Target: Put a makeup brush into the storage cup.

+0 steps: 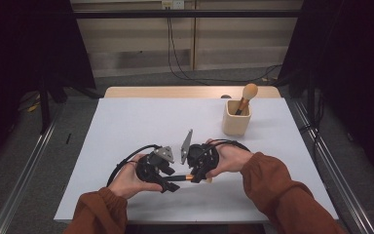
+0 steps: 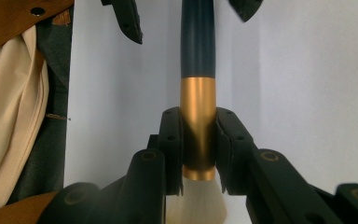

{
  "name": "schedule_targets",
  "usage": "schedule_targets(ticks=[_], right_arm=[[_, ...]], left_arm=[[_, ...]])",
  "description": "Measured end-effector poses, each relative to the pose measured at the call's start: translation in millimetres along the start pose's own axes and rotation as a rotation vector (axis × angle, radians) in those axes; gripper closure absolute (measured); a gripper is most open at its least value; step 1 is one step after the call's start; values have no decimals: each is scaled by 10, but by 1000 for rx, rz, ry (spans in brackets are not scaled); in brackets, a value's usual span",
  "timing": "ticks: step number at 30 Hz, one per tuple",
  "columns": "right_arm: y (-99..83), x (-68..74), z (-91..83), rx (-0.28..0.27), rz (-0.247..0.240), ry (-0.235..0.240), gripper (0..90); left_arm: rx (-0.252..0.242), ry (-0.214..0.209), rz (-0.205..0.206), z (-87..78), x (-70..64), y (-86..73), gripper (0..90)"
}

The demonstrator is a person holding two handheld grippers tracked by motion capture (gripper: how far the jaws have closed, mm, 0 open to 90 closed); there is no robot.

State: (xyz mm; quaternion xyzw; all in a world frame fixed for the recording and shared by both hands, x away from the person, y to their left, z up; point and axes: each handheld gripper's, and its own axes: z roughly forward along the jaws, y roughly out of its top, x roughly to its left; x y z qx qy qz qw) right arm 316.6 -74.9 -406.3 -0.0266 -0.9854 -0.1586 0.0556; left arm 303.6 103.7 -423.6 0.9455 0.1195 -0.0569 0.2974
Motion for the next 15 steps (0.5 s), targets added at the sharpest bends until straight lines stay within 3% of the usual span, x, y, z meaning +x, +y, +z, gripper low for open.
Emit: schedule_targets(ticks=[5, 8, 11, 15], right_arm=[[-5, -6, 0, -4, 4, 4, 741], [-10, -11, -5, -11, 9, 4, 741], [-16, -24, 2, -19, 6, 7, 741], [-22, -36, 7, -22, 16, 9, 741]], left_arm=[[3, 2, -10, 17, 14, 25, 458], [-9, -4, -13, 2, 25, 26, 549], [-7, 6, -10, 3, 27, 32, 572], [-13, -10, 6, 14, 29, 43, 616]])
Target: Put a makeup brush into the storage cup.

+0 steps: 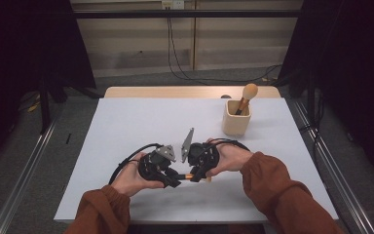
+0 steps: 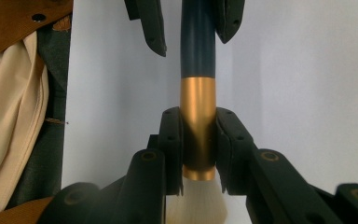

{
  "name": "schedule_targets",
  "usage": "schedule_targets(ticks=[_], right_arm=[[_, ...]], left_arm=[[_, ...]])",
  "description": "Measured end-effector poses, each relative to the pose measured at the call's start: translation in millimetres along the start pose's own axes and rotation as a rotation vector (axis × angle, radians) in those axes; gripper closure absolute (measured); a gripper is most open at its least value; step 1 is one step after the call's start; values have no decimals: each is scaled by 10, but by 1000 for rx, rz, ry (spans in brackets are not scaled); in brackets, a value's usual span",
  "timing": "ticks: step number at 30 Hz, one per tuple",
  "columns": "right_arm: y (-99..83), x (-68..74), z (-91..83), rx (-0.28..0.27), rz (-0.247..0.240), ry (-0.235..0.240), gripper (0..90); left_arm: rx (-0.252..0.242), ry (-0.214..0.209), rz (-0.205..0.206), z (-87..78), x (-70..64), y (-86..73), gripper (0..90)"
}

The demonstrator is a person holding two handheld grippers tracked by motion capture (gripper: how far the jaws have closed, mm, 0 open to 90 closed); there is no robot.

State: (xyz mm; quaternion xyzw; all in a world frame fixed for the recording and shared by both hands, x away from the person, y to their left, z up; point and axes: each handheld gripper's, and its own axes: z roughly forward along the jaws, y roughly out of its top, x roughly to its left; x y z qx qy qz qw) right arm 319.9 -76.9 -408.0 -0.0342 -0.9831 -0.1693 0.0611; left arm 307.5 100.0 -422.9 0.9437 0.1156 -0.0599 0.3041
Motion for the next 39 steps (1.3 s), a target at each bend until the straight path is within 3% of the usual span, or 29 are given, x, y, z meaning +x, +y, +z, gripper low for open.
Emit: schedule_targets(ticks=[13, 19, 22, 24, 27, 31, 39], right_arm=[[7, 8, 4, -15, -3, -3, 741], [-1, 9, 7, -26, -4, -3, 741], [-13, 18, 18, -27, 8, -20, 741], [-23, 2, 5, -32, -10, -5, 741], [-20, 13, 17, -24, -2, -29, 741], [-23, 18, 10, -25, -5, -31, 741], [-48, -3, -19, -50, -22, -16, 720]], left_arm=[[-25, -11, 18, 43, 9, 44, 631], [-37, -8, 14, 65, 18, 48, 685], [-29, -7, 27, 76, 10, 45, 693], [-27, -12, 20, 85, 17, 50, 698], [10, -22, 51, 82, 41, 59, 705], [-28, -15, 29, 97, 30, 55, 715], [-33, -29, 29, 91, 18, 56, 743]])
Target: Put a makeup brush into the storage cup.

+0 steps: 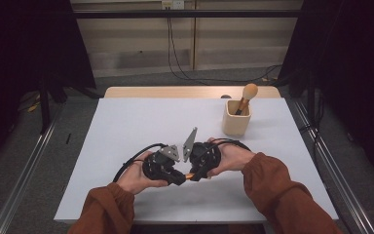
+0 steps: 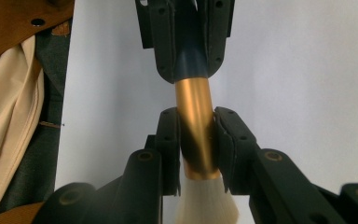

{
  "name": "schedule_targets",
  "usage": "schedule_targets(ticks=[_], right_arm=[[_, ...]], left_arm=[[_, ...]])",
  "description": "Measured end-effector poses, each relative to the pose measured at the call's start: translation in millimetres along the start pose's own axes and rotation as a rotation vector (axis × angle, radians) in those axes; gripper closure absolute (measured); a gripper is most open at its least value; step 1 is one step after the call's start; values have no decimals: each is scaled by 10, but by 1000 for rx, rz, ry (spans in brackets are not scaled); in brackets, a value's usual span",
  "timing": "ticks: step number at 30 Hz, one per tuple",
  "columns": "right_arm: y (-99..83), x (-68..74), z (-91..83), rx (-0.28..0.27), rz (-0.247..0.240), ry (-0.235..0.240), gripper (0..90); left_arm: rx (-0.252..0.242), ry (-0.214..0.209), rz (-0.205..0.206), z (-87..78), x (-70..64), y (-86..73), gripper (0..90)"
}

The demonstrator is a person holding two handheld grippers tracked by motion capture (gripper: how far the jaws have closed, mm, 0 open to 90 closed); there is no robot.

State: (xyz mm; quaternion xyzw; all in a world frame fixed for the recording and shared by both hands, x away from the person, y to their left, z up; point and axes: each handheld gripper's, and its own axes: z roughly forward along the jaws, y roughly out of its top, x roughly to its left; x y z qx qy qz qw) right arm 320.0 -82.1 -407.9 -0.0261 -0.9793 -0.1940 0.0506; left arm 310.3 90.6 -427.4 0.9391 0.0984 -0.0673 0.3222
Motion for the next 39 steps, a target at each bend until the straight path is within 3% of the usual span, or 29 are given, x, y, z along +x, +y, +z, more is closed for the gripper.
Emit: schedule_targets(ticks=[7, 19, 31, 39], right_arm=[[-24, -26, -42, -33, 6, -1, 673], [-96, -47, -108, -82, 77, -40, 351], [-209, -76, -142, -111, 163, -85, 148], [-331, -70, -181, -172, 200, -103, 45]], left_arm=[[4, 6, -10, 3, 6, -6, 746], [-28, 4, -50, -61, 21, -67, 746], [-58, 31, -95, -153, 61, -179, 746], [-121, 46, -153, -231, 103, -299, 746]])
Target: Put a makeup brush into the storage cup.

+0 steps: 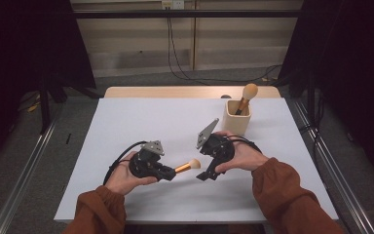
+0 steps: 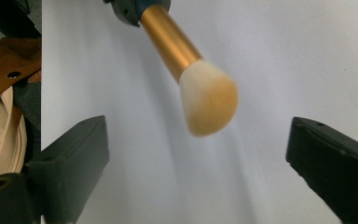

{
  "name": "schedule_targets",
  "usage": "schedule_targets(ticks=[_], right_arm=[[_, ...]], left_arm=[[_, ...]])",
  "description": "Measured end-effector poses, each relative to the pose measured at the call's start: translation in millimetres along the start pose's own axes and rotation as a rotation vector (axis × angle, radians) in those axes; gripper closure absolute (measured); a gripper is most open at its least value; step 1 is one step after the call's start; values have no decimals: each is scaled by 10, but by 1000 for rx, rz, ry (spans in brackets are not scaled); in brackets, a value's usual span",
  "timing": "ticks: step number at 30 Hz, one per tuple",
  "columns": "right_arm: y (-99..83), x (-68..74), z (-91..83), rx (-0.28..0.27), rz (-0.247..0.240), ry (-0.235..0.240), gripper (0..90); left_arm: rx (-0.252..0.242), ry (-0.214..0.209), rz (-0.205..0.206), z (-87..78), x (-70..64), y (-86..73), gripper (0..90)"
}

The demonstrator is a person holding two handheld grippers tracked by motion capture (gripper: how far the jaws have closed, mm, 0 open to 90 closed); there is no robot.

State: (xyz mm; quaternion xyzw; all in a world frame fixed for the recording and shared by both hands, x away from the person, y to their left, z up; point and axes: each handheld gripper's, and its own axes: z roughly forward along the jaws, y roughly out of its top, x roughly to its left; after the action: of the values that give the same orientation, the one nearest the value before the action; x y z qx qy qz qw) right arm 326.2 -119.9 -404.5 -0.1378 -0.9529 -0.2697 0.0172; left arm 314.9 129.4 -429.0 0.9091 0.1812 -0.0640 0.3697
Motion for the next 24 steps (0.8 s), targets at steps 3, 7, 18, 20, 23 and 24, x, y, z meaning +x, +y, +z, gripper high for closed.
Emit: schedule_targets(ticks=[3, 7, 18, 20, 23, 24], right_arm=[[-48, -4, -5, -25, 7, 1, 40], [-110, 0, 10, -54, 22, -7, 33], [-298, -14, -2, -132, 68, -29, 48], [-328, -7, -1, -135, 76, -31, 52], [-370, 4, -7, -149, 79, -42, 53], [-387, 9, -13, -157, 82, -43, 53]], left_arm=[[-16, 4, -14, -11, 22, -49, 746], [-42, 8, -30, -47, 33, -79, 746], [-87, 1, -39, -67, 45, -170, 746], [-108, -1, -38, -81, 48, -184, 745], [-131, 7, -40, -85, 46, -192, 745], [-138, 13, -38, -87, 48, -193, 745]])
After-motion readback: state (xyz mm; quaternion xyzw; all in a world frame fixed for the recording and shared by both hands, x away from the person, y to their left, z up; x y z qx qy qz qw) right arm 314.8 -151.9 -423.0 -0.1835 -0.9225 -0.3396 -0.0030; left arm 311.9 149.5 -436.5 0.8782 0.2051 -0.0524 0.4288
